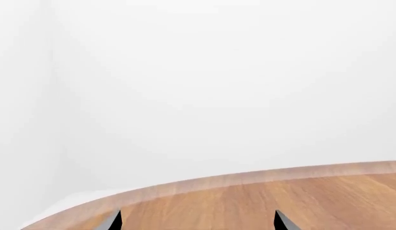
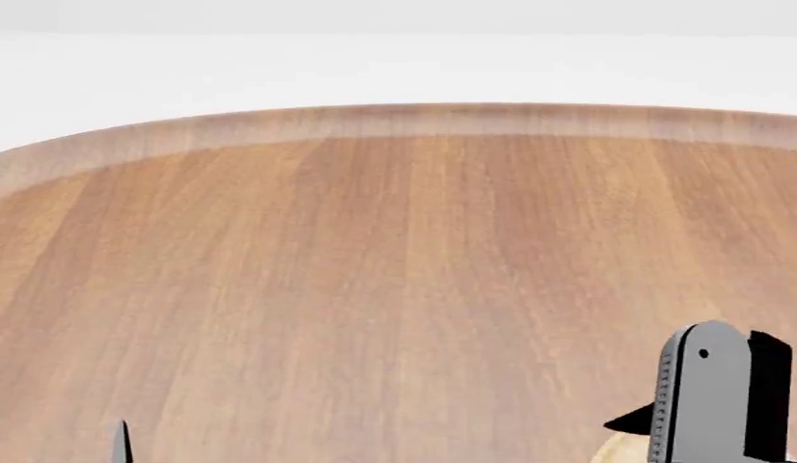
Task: Put the chocolate pudding to the left of the plate.
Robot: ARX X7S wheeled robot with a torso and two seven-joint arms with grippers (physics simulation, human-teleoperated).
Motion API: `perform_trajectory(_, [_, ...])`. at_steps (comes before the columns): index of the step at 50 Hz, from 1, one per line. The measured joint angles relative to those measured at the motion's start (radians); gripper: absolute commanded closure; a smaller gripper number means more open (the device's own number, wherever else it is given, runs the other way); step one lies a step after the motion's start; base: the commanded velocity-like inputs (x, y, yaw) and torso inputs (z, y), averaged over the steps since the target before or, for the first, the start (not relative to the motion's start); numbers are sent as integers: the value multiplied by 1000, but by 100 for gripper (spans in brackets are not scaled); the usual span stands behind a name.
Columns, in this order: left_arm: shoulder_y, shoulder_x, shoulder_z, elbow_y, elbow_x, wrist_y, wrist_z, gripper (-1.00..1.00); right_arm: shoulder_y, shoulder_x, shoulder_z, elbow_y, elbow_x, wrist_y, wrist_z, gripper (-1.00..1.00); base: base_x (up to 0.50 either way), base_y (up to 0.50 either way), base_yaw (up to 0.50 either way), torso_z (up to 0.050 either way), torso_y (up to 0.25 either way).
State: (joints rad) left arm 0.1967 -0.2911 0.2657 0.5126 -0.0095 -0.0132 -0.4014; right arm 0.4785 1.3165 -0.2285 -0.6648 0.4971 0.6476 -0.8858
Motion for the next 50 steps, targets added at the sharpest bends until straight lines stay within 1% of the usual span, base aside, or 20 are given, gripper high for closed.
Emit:
perform_trajectory(7, [-2, -2, 6, -5, 0, 2, -3, -100, 15, -51, -78, 24, -64, 1, -22, -100, 0, 0, 0, 0, 0])
perform_trajectory(17, [-6, -6, 13, -14, 0, 5, -7, -100, 11, -102, -149, 25, -110, 6, -29, -100, 0, 0, 0, 0, 0])
perform_trajectory(34, [-12, -11, 23, -26, -2, 10, -15, -100, -28, -124, -200, 12, -134, -11, -24, -100, 0, 0, 0, 0, 0])
perform_trajectory(50, [-15, -17, 30, -30, -3, 13, -23, -100, -104, -158, -239, 98, -163, -95, 2, -100, 0, 0, 0, 0, 0])
